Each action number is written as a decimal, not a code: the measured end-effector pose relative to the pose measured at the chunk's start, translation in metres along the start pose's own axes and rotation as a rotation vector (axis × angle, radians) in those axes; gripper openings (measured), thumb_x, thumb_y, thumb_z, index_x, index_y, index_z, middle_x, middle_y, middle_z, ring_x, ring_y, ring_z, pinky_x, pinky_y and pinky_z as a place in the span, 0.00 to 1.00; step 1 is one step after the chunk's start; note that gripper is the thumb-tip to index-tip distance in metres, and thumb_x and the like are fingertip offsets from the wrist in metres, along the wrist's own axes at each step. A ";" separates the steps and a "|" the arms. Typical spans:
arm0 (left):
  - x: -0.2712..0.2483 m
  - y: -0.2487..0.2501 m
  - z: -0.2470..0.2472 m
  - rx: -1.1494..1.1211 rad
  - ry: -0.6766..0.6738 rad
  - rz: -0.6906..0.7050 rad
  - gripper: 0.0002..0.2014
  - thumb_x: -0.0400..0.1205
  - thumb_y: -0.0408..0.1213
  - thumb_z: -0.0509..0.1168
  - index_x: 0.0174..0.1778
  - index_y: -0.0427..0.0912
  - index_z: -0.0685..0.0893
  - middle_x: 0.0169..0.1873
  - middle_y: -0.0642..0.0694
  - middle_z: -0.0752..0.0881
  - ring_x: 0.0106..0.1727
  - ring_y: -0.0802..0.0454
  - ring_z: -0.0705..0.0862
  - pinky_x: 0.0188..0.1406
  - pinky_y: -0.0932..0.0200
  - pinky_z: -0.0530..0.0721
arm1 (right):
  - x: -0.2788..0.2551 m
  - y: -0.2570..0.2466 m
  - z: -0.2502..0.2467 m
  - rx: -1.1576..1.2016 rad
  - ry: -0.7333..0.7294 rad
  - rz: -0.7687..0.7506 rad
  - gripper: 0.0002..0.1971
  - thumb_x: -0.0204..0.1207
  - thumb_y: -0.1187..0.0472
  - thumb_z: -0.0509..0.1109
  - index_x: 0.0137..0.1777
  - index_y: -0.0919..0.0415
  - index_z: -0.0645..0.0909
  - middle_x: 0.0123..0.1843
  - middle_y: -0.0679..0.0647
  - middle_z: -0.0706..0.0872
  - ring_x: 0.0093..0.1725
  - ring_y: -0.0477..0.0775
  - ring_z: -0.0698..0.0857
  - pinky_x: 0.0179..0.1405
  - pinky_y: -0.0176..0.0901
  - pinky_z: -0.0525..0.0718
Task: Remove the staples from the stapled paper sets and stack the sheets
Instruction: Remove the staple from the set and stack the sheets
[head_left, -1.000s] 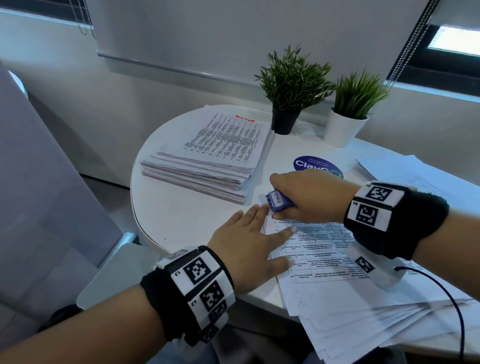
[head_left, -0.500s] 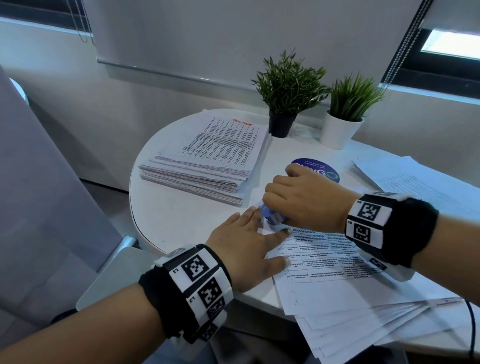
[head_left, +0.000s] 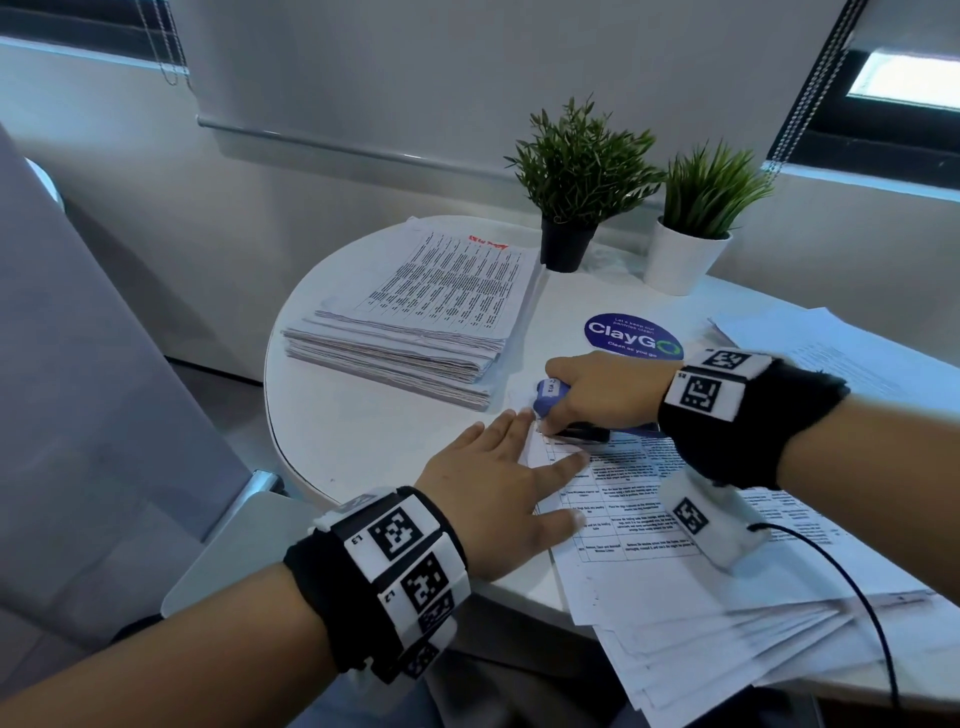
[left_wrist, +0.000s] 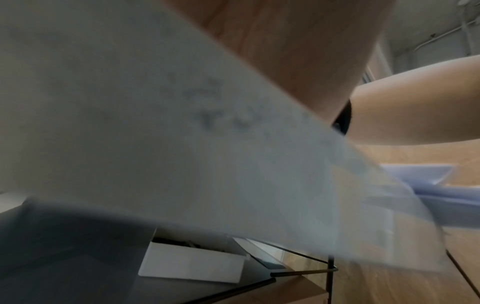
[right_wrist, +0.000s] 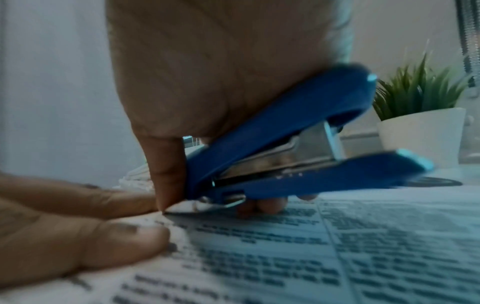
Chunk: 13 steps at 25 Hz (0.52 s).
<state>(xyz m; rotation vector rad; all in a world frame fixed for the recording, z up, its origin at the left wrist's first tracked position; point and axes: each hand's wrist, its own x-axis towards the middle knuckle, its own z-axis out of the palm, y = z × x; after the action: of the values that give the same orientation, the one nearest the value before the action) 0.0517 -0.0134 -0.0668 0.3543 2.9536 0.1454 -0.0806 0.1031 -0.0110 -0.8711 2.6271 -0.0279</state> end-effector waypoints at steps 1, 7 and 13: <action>0.000 0.000 -0.001 0.005 -0.006 0.000 0.30 0.83 0.67 0.42 0.81 0.72 0.43 0.85 0.42 0.37 0.86 0.47 0.37 0.85 0.46 0.42 | 0.003 -0.002 -0.002 -0.005 -0.032 0.024 0.19 0.73 0.43 0.73 0.37 0.52 0.68 0.39 0.49 0.77 0.36 0.49 0.74 0.38 0.46 0.70; 0.000 0.000 -0.003 -0.003 -0.028 0.001 0.30 0.83 0.68 0.42 0.81 0.72 0.42 0.85 0.42 0.36 0.86 0.47 0.37 0.85 0.47 0.41 | 0.012 -0.008 -0.011 0.164 -0.180 0.110 0.15 0.76 0.50 0.72 0.29 0.53 0.79 0.33 0.48 0.82 0.31 0.48 0.78 0.35 0.41 0.71; -0.006 -0.007 0.005 -0.320 0.165 0.021 0.26 0.84 0.60 0.55 0.79 0.64 0.66 0.84 0.45 0.59 0.84 0.51 0.57 0.82 0.51 0.56 | 0.002 -0.011 -0.014 -0.009 -0.106 0.085 0.15 0.74 0.41 0.71 0.38 0.52 0.76 0.40 0.48 0.82 0.37 0.47 0.77 0.37 0.42 0.70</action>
<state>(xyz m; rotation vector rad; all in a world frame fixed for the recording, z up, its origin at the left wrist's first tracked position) 0.0565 -0.0217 -0.0717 0.3418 3.0139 0.6708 -0.0807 0.0917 0.0027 -0.7416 2.5646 0.0511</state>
